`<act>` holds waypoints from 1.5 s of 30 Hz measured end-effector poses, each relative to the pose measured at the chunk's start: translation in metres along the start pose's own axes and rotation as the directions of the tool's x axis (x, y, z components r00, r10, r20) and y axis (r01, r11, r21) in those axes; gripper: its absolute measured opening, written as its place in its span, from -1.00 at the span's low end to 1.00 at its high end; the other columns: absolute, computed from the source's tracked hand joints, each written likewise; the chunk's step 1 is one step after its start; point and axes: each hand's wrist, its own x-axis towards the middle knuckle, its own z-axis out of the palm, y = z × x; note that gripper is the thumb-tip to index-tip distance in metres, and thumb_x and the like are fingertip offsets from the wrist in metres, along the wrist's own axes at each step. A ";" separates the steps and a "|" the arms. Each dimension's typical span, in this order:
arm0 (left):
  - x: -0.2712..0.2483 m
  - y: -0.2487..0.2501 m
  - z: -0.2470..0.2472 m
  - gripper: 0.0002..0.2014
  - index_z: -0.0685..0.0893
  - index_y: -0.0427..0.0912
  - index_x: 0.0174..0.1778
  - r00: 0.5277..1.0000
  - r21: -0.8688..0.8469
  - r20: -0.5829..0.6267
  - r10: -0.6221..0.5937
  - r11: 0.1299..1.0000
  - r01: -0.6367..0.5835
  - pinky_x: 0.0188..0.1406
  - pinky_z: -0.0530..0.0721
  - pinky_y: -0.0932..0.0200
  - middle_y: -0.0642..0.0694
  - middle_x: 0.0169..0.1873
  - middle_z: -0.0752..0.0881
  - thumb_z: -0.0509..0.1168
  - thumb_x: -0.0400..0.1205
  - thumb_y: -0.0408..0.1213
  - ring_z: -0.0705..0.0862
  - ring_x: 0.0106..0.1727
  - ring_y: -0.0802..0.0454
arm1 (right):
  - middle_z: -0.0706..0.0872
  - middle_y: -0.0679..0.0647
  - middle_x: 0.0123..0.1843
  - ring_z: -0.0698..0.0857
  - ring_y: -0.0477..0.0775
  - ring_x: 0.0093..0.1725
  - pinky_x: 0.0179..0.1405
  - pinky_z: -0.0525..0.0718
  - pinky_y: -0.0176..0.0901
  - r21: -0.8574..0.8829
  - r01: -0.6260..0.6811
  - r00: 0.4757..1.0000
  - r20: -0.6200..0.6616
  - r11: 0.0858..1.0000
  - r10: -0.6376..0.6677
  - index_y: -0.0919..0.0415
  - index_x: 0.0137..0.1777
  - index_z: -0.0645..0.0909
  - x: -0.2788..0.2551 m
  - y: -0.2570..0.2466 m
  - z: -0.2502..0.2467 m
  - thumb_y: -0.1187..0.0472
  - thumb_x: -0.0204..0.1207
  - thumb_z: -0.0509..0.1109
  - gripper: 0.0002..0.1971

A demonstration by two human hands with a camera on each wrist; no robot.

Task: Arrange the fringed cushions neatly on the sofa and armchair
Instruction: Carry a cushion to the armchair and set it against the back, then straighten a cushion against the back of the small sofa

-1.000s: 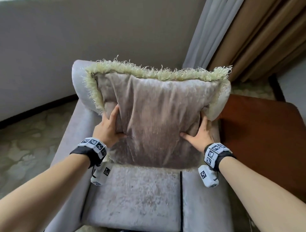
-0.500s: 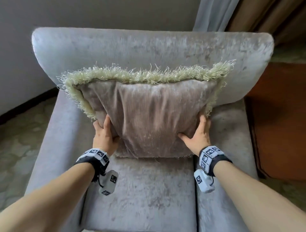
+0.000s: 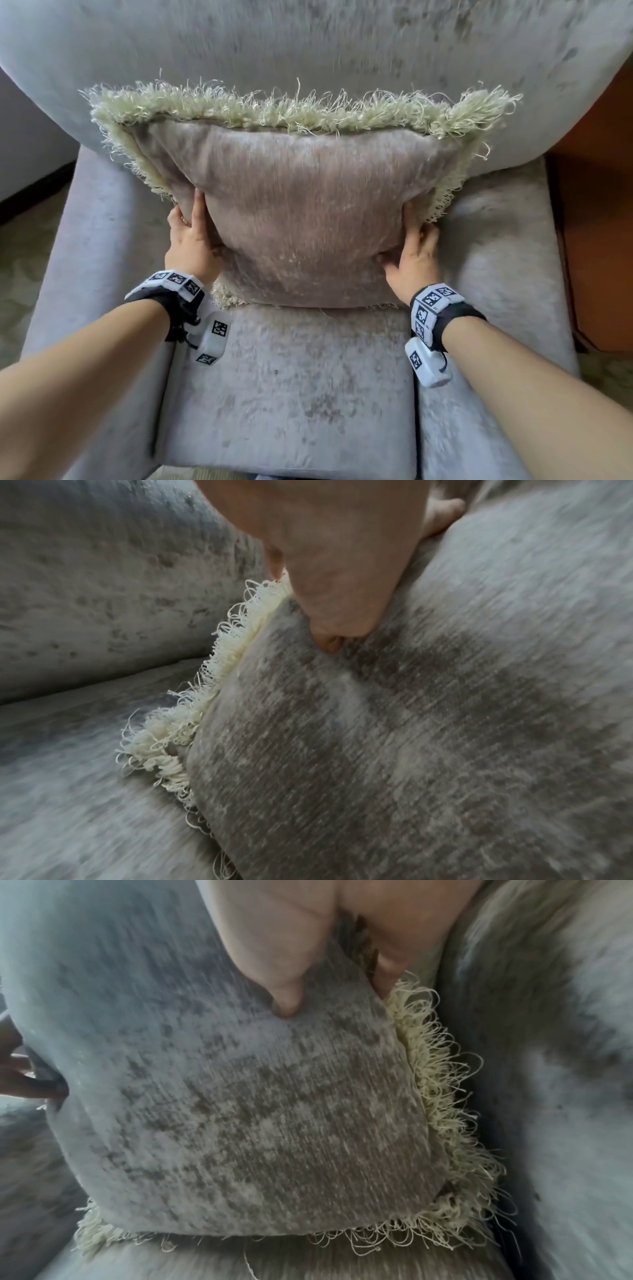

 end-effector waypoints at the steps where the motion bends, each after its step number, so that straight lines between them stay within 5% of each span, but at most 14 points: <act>1: 0.002 0.000 0.001 0.18 -0.33 0.51 0.55 1.000 0.014 0.003 -0.003 1.000 0.003 0.04 0.62 -0.23 -0.24 0.64 -0.02 0.47 0.42 -0.28 0.44 0.45 -0.39 | 0.32 0.39 0.38 0.55 0.50 0.17 0.15 0.64 0.21 -0.004 0.000 1.000 0.006 1.000 0.000 -0.29 0.61 -0.20 0.003 0.001 0.003 0.18 0.30 0.61 0.15; 5: 0.006 -0.008 0.006 0.23 -0.40 0.58 0.48 0.999 -0.049 -0.008 0.035 0.998 -0.035 0.18 0.59 -0.25 -0.31 0.59 0.06 0.46 0.42 -0.38 0.43 0.45 -0.42 | 0.27 0.45 0.43 0.46 0.57 0.28 0.33 0.49 0.24 -0.018 0.012 1.000 0.004 1.000 -0.012 -0.29 0.63 -0.20 0.008 0.012 0.010 0.10 0.24 0.64 0.19; 8: 0.007 -0.018 0.005 0.22 -0.34 0.45 0.58 0.994 -0.159 0.003 0.106 0.982 -0.104 0.33 0.51 -0.18 -0.38 0.31 0.33 0.39 0.41 -0.55 0.52 0.22 -0.42 | 0.07 0.39 0.62 0.31 0.51 0.52 0.47 0.36 0.20 0.110 -0.040 0.998 0.044 0.993 0.035 -0.40 0.62 -0.18 0.009 0.019 0.003 0.08 0.19 0.70 0.24; 10: 0.007 -0.022 -0.001 0.17 -0.23 0.38 0.63 0.991 -0.155 -0.024 0.134 0.978 -0.136 0.30 0.52 -0.15 -0.37 0.17 0.40 0.33 0.41 -0.60 0.53 0.10 -0.37 | 0.12 0.28 0.64 0.32 0.40 0.55 0.47 0.37 0.13 0.177 -0.042 0.994 0.108 0.983 0.023 -0.44 0.60 -0.26 0.011 0.021 -0.001 0.12 0.23 0.69 0.26; 15: -0.006 -0.025 -0.020 0.12 -0.16 0.51 0.59 0.992 0.086 -0.086 0.091 0.993 -0.084 0.08 0.64 -0.24 -0.27 0.38 0.33 0.32 0.41 -0.53 0.48 0.30 -0.35 | -0.07 0.23 0.73 0.23 0.47 0.56 0.29 0.52 0.25 -0.164 -0.077 0.981 0.162 0.983 0.104 -0.32 0.61 -0.44 0.000 0.006 -0.007 0.14 0.38 0.49 0.17; 19: -0.027 -0.023 -0.035 0.06 -0.06 0.32 0.66 0.999 0.307 0.039 0.035 0.951 -0.046 0.09 0.62 -0.27 -0.24 0.44 0.23 0.38 0.37 -0.41 0.39 0.31 -0.38 | -0.19 0.22 0.72 0.09 0.47 0.57 0.36 0.51 0.23 -0.355 -0.136 0.953 0.208 0.925 0.220 -0.06 0.70 -0.23 -0.014 -0.014 -0.029 0.21 0.38 0.39 0.03; 22: -0.047 -0.012 -0.058 -0.02 0.12 0.20 0.65 0.989 0.362 0.099 0.113 0.921 -0.142 0.14 0.63 -0.25 -0.23 0.50 0.27 0.40 0.34 -0.37 0.40 0.35 -0.35 | 0.13 0.24 0.63 0.29 0.44 0.45 0.31 0.51 0.31 -0.283 0.064 0.997 0.063 0.957 -0.048 0.04 0.67 -0.01 -0.032 -0.028 -0.056 0.34 0.29 0.31 -0.07; 24: -0.062 0.002 -0.070 -0.03 0.18 0.14 0.66 0.947 0.391 0.144 0.289 0.862 -0.322 0.27 0.58 -0.21 -0.20 0.57 0.30 0.40 0.31 -0.38 0.38 0.46 -0.28 | 0.24 0.17 0.58 0.32 0.34 0.48 0.38 0.47 0.32 -0.300 0.362 0.931 0.076 0.883 -0.356 0.03 0.65 0.03 -0.046 -0.042 -0.067 0.38 0.26 0.20 -0.10; 26: -0.073 0.021 -0.076 0.00 0.07 0.15 0.69 0.879 0.423 0.207 0.430 0.770 -0.477 0.48 0.40 -0.13 -0.13 0.67 0.17 0.35 0.34 -0.37 0.22 0.63 -0.17 | 0.12 0.12 0.69 0.16 0.26 0.63 0.58 0.26 0.26 -0.392 0.596 0.803 0.295 0.701 -0.518 -0.07 0.68 -0.03 -0.050 -0.062 -0.073 0.39 0.28 0.22 -0.05; 29: -0.074 0.043 -0.078 0.05 -0.22 0.22 0.68 0.805 0.473 0.349 0.479 0.652 -0.593 0.64 0.09 -0.13 -0.01 0.71 -0.20 0.31 0.41 -0.35 -0.13 0.72 -0.07 | -0.32 0.05 0.74 -0.27 0.27 0.69 0.63 -0.13 0.33 -0.518 0.700 0.703 0.623 0.491 -0.345 -0.12 0.70 -0.26 -0.037 -0.085 -0.070 0.29 0.43 0.30 -0.01; 32: -0.059 0.044 -0.082 0.03 -0.25 0.22 0.68 0.825 0.524 0.459 0.331 0.649 -0.552 0.65 -0.02 -0.29 0.02 0.68 -0.36 0.36 0.49 -0.21 -0.27 0.71 -0.10 | -0.38 0.04 0.72 -0.35 0.30 0.67 0.57 -0.19 0.46 -0.693 0.586 0.788 0.607 0.420 -0.098 -0.06 0.71 -0.23 -0.026 -0.086 -0.064 0.11 0.45 0.34 -0.03; 36: -0.053 0.039 -0.095 -0.01 -0.20 0.17 0.69 0.828 0.550 0.487 0.279 0.638 -0.539 0.64 0.03 -0.29 -0.02 0.70 -0.26 0.36 0.51 -0.17 -0.22 0.71 -0.12 | -0.17 0.07 0.75 -0.15 0.25 0.70 0.62 -0.04 0.35 -0.774 0.295 0.862 0.468 0.560 0.192 0.05 0.72 -0.09 -0.042 -0.088 -0.075 -0.02 0.46 0.35 -0.08; 39: -0.068 0.046 -0.112 -0.10 -0.08 0.16 0.70 0.806 0.490 0.458 0.375 0.650 -0.581 0.61 0.21 -0.13 -0.02 0.71 0.06 0.27 0.51 -0.29 0.02 0.71 -0.04 | -0.01 0.06 0.75 0.05 0.16 0.69 0.61 0.15 0.16 -0.665 0.181 0.886 0.430 0.725 0.173 -0.03 0.71 -0.07 -0.063 -0.099 -0.103 0.08 0.54 0.24 -0.21; 45: -0.100 0.118 -0.187 -0.30 0.13 0.17 0.67 0.629 0.401 0.481 0.610 0.485 -0.777 0.44 0.46 -0.03 0.05 0.51 0.46 0.21 0.59 -0.18 0.40 0.52 -0.02 | 0.45 0.01 0.54 0.40 0.16 0.50 0.36 0.49 0.10 -0.525 0.048 0.955 0.272 0.850 0.114 -0.02 0.63 0.23 -0.100 -0.141 -0.204 0.01 0.60 0.18 -0.42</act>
